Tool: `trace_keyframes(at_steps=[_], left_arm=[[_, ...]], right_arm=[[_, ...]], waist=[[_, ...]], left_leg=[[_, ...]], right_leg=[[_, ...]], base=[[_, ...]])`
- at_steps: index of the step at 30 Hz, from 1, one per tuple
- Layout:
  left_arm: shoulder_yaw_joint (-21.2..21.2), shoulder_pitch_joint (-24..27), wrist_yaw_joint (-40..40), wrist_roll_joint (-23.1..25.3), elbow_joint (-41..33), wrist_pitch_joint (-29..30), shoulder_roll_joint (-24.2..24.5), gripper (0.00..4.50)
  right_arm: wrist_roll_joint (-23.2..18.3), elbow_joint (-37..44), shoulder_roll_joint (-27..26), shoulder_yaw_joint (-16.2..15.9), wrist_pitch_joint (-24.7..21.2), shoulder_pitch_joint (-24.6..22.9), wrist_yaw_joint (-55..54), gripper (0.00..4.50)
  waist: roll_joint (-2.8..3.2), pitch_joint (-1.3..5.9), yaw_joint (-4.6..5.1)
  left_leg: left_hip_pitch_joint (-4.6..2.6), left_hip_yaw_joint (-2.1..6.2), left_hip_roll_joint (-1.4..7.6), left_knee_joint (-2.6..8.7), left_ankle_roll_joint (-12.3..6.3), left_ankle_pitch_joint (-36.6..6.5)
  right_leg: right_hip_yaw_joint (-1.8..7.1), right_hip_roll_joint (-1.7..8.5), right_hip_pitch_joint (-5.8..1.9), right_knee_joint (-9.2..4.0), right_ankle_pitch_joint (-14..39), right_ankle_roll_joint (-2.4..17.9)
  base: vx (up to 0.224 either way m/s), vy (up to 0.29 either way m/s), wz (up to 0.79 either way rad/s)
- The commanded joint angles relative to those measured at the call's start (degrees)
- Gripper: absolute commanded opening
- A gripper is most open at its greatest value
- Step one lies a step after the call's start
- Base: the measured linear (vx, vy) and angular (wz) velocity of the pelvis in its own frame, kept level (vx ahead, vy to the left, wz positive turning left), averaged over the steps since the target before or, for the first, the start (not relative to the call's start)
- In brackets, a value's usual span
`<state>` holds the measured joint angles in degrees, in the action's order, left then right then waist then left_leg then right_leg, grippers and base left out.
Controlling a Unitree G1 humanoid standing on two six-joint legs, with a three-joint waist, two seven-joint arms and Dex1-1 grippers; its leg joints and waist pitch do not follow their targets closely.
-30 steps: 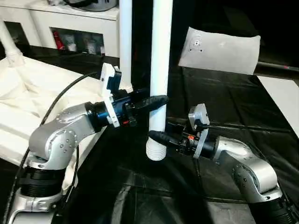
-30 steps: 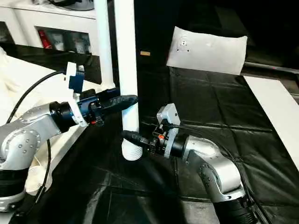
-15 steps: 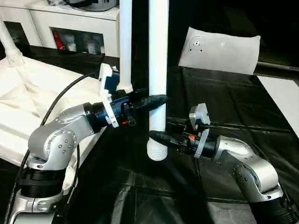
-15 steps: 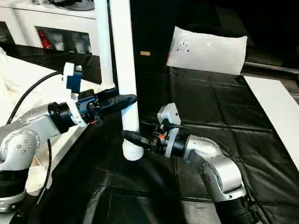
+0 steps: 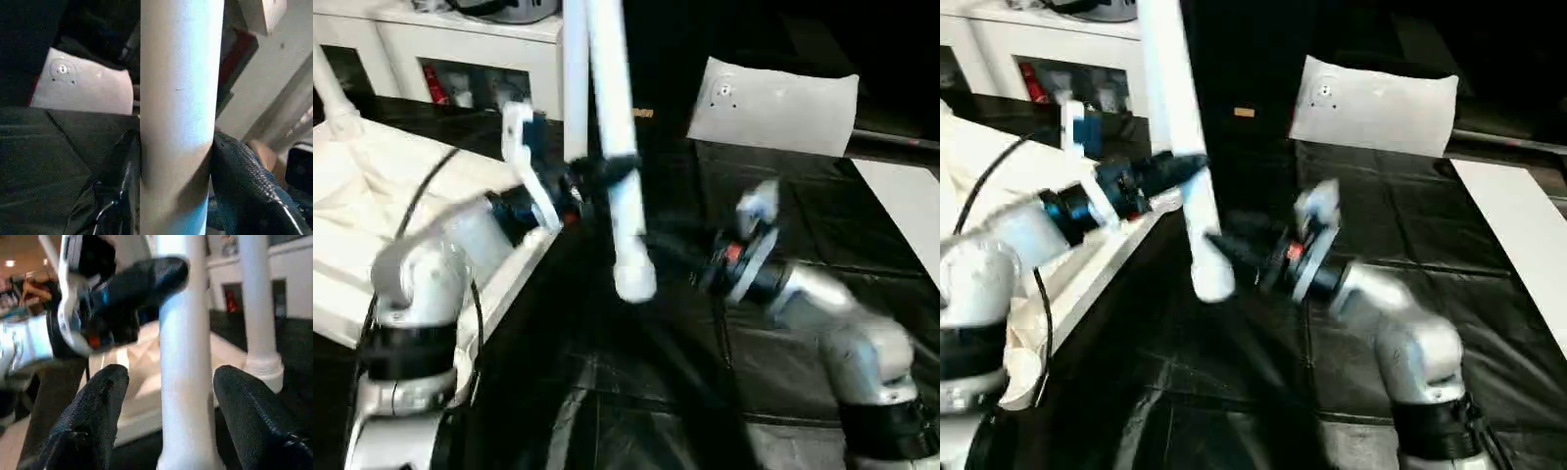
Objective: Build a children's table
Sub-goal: Pick table leg
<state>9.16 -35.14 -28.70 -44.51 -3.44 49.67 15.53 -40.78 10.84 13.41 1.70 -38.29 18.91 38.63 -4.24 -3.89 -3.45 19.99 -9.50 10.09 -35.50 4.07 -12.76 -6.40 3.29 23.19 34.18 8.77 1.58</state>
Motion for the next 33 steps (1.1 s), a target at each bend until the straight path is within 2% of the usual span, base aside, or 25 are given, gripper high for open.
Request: trace_keyframes(at_steps=[1, 2, 5, 7, 12, 13, 18, 22, 23, 24, 25, 26, 27, 29, 30, 31, 33], left_arm=[[1.0, -2.0, 1.3, -1.7, -0.2, 0.7, -0.3, 1.82], [1.4, -2.4, 1.7, -2.3, 0.0, 1.1, -0.3, 1.82], [2.1, -2.9, 2.3, -3.1, 0.2, 2.2, -0.5, 1.82], [2.2, -3.3, 2.2, -3.0, 0.1, 2.9, -0.5, 1.82], [2.1, -3.8, 2.7, -3.9, -0.3, 4.0, -0.3, 1.82], [2.1, -3.9, 2.8, -4.1, -0.4, 4.1, -0.3, 1.82], [1.9, -4.1, 2.5, -4.0, -0.7, 4.6, 0.0, 1.82], [-0.5, -3.9, 1.9, -1.5, -2.1, 3.7, 1.2, 1.82], [-2.3, -3.8, 1.3, 0.3, -2.7, 2.9, 2.0, 1.82], [-3.0, -3.7, 1.3, 0.9, -3.0, 2.7, 2.0, 1.82], [-3.6, -3.6, 1.6, 1.4, -3.5, 2.5, 1.8, 1.82], [-4.4, -3.5, 1.7, 2.0, -3.9, 2.3, 1.8, 1.82], [-5.1, -3.3, 1.8, 2.4, -4.4, 2.1, 1.6, 1.82], [-5.8, -3.0, 2.5, 2.6, -5.3, 2.1, 1.0, 1.82], [-7.2, -2.7, 2.6, 3.6, -6.0, 1.4, 0.9, 1.82], [-8.5, -2.5, 2.5, 4.8, -6.2, 0.8, 1.2, 1.82], [-9.2, -2.4, 2.5, 5.4, -6.3, 0.5, 1.4, 1.82]], right_arm=[[-2.3, 0.8, 0.0, 2.2, -1.7, 1.1, -2.0, 3.09], [-2.5, 0.9, 0.0, 2.6, -2.3, 1.6, -2.6, 3.09], [-2.4, 1.1, 0.4, 2.5, -3.3, 2.2, -3.2, 3.09], [-2.3, 1.4, 0.9, 2.3, -4.5, 2.5, -3.6, 3.09], [-1.5, 1.8, 2.4, 0.5, -6.9, 3.4, -4.7, 3.14], [-1.4, 1.7, 2.5, 0.3, -7.0, 3.6, -4.9, 3.14], [0.0, 1.6, 3.4, -1.1, -7.3, 4.3, -4.7, 3.14], [3.2, 1.7, 4.6, -3.8, -7.7, 5.3, -5.6, 3.49], [4.7, 1.6, 4.7, -5.0, -7.6, 5.7, -6.4, 3.59], [6.4, 1.4, 4.8, -6.4, -7.0, 6.0, -7.3, 3.59], [7.7, 1.3, 4.4, -7.5, -6.8, 6.2, -8.5, 3.84], [9.7, 1.1, 4.2, -9.0, -6.5, 6.4, -10.0, 3.90], [11.6, 0.8, 3.9, -10.3, -5.9, 6.5, -11.4, 3.90], [12.4, 0.5, 2.3, -11.1, -5.8, 6.4, -13.3, 3.92], [14.5, -0.7, 0.5, -12.2, -4.8, 6.3, -15.6, 3.92], [15.6, -1.4, -0.6, -12.9, -4.2, 6.2, -16.9, 3.92], [16.3, -1.7, -1.0, -13.2, -3.9, 6.1, -17.5, 3.92]], waist=[[0.66, 4.33, -0.25], [0.86, 4.32, -0.32], [0.87, 4.28, -0.36], [0.67, 4.27, -0.35], [0.58, 4.24, -0.48], [0.40, 4.26, -0.44], [0.46, 4.28, -0.52], [0.39, 4.25, -0.49], [0.21, 4.25, -0.49], [0.36, 4.23, -0.44], [0.34, 4.16, -0.40], [0.43, 4.13, -0.36], [0.28, 4.13, -0.31], [0.39, 4.14, -0.28], [0.23, 4.17, -0.18], [0.42, 4.13, -0.12], [0.40, 4.11, -0.04]], left_leg=[[0.03, 1.09, 3.29, 4.16, -0.43, -3.3], [0.05, 1.05, 3.19, 4.16, -0.38, -3.1], [0.13, 1.04, 3.15, 4.17, -0.06, -3.3], [0.12, 1.03, 3.13, 4.19, 0.10, -3.5], [0.13, 1.03, 3.02, 4.16, 0.20, -3.6], [0.12, 1.05, 3.01, 4.16, 0.20, -3.5], [0.16, 1.03, 3.03, 4.13, 0.26, -3.1], [0.22, 1.00, 3.02, 4.14, 0.40, -2.8], [0.21, 1.01, 3.03, 4.16, 0.41, -2.7], [0.15, 1.06, 3.05, 4.22, 0.54, -2.7], [0.13, 1.05, 3.11, 4.23, 0.90, -2.9], [0.14, 1.08, 3.12, 4.23, 1.33, -3.0], [0.17, 0.99, 3.06, 4.22, 1.38, -3.2], [0.18, 1.05, 3.10, 4.25, 1.70, -3.4], [0.20, 1.06, 3.11, 4.25, 1.83, -3.5], [0.26, 1.14, 3.17, 4.36, 2.03, -3.7], [0.15, 1.14, 3.12, 4.38, 2.29, -4.5]], right_leg=[[3.95, 5.53, -3.55, -3.87, 17.6, 7.7], [3.95, 5.45, -3.58, -3.84, 17.3, 7.7], [3.92, 5.52, -3.67, -3.94, 17.7, 7.4], [3.89, 5.46, -3.66, -4.07, 18.5, 6.8], [3.83, 5.47, -3.59, -4.31, 20.6, 5.3], [3.81, 5.41, -3.58, -4.30, 20.7, 5.2], [3.84, 5.45, -3.55, -4.25, 20.5, 4.8], [3.90, 5.44, -3.53, -4.12, 20.1, 4.8], [3.90, 5.46, -3.52, -4.16, 20.3, 4.7], [3.90, 5.36, -3.48, -4.12, 20.6, 4.3], [3.93, 5.49, -3.43, -4.22, 21.2, 4.1], [3.94, 5.52, -3.36, -4.20, 21.5, 4.2], [3.94, 5.50, -3.38, -4.31, 21.7, 4.0], [3.98, 5.58, -3.34, -4.23, 21.9, 4.0], [3.96, 5.55, -3.35, -4.18, 21.5, 4.0], [3.97, 5.60, -3.26, -4.17, 21.6, 4.0], [3.97, 5.52, -3.27, -4.23, 22.1, 3.5]], base=[[0.000, 0.000, 0.00], [0.000, 0.000, 0.00], [0.000, 0.000, 0.00], [0.000, 0.000, 0.00], [0.000, 0.000, 0.00], [0.000, 0.000, 0.00], [0.000, 0.000, 0.00], [0.000, 0.000, 0.00], [0.000, 0.000, 0.00], [0.000, 0.000, 0.00], [0.000, 0.000, 0.00], [0.000, 0.000, 0.00], [0.000, 0.000, 0.00], [0.000, 0.000, 0.00], [0.000, 0.000, 0.00], [0.000, 0.000, 0.00], [0.000, 0.000, 0.00]])
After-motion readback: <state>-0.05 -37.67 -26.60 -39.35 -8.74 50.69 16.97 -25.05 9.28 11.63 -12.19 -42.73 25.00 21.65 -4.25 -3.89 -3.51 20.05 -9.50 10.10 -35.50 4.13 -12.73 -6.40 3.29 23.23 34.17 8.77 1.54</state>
